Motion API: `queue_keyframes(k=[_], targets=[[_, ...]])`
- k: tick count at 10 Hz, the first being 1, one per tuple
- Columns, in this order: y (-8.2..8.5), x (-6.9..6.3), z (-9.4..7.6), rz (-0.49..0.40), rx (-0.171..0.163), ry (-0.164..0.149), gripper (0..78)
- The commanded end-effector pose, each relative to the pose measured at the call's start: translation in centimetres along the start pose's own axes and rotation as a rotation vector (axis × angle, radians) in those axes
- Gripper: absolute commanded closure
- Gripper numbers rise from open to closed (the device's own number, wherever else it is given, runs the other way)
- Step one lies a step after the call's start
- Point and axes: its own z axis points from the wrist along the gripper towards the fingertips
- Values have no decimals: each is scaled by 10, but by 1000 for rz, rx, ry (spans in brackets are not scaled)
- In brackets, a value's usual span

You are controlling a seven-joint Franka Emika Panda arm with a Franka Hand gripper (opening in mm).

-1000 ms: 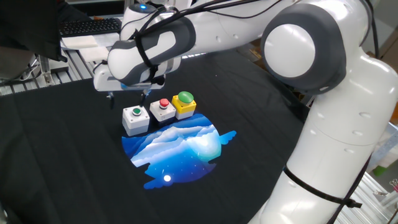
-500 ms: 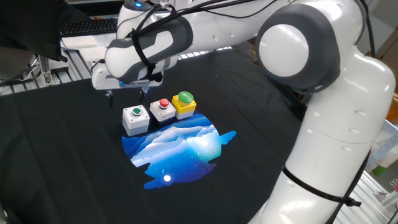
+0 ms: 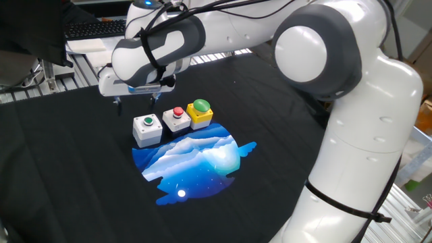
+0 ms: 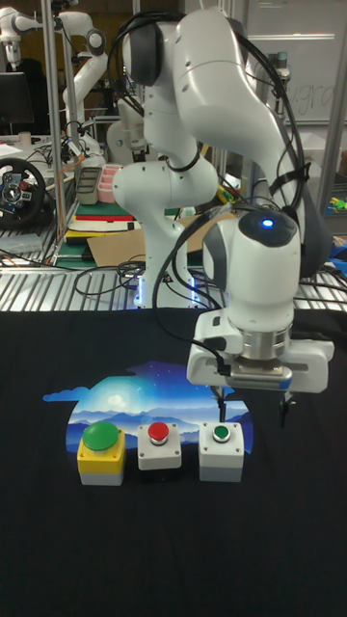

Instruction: Press three buttons from left to right in sequence

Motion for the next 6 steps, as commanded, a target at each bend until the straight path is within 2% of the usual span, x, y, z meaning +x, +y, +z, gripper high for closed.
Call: queue_keyframes(k=[1,6], targets=[[6,2,5,2,-5,5,1],[6,1,13,-3,-1,0,1]])
